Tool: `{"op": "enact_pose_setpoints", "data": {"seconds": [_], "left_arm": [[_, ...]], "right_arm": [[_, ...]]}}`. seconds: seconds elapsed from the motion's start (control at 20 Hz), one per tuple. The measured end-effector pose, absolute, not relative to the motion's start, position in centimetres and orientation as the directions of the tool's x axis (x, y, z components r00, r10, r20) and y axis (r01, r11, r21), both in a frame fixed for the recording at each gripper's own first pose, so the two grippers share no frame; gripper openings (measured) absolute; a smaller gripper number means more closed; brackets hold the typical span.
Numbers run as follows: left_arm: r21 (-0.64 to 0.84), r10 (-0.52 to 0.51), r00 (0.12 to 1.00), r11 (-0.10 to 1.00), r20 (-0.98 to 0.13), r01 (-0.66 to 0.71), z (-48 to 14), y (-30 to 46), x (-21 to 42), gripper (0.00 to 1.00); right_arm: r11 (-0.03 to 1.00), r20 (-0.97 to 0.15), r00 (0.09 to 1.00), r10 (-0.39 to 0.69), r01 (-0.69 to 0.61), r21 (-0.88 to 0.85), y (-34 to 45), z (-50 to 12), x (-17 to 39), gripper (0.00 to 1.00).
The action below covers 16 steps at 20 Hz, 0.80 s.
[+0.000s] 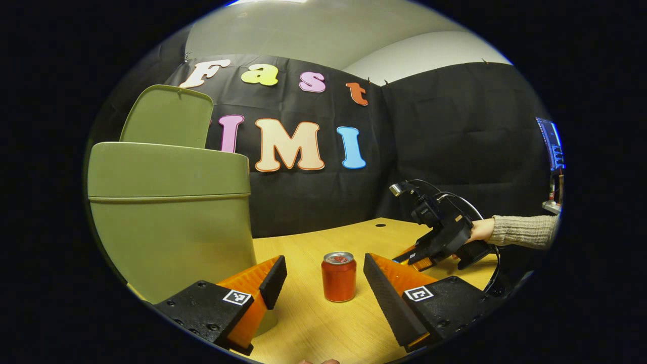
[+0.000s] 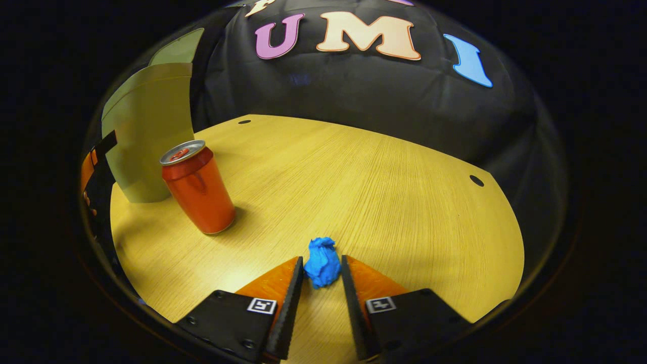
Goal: Press the lid of the desktop garbage bin to open it, pick up the crumpled paper on the desktop and throw it into the bin, then pick up the pop can on the desktop and drop it into the bin, and finally close the garbage bin lid.
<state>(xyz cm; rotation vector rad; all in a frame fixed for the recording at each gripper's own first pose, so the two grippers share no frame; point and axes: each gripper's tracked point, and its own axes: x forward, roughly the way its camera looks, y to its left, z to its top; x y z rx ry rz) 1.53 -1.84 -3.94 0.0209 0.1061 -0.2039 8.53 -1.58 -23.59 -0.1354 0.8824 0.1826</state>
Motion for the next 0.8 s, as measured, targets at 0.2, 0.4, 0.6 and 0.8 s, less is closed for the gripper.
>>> {"op": "enact_pose_setpoints", "data": {"seconds": [0.2,0.4,0.6,0.8], "left_arm": [[0.003,-0.201,0.972,0.979,-0.119,0.203,-4.4,-1.8,1.6,0.94],[-0.003,-0.199,0.972,0.980,-0.126,0.200,-4.5,-1.7,1.6,0.94],[-0.014,-0.207,0.969,0.978,-0.137,0.207,-4.8,-2.1,1.5,0.94],[-0.031,-0.224,0.964,0.975,-0.147,0.221,-5.0,-2.7,1.3,0.94]], "right_arm": [[0.977,-0.780,0.616,0.108,-0.212,-0.032,-1.4,-23.6,8.5,0.27],[0.980,-0.762,0.641,0.096,-0.195,-0.040,-1.7,-22.3,8.8,0.12],[0.977,-0.712,0.693,0.113,-0.209,-0.048,-0.9,-18.3,9.3,0.12],[0.971,-0.644,0.749,0.156,-0.235,-0.038,0.9,-12.8,10.5,0.12]]}}
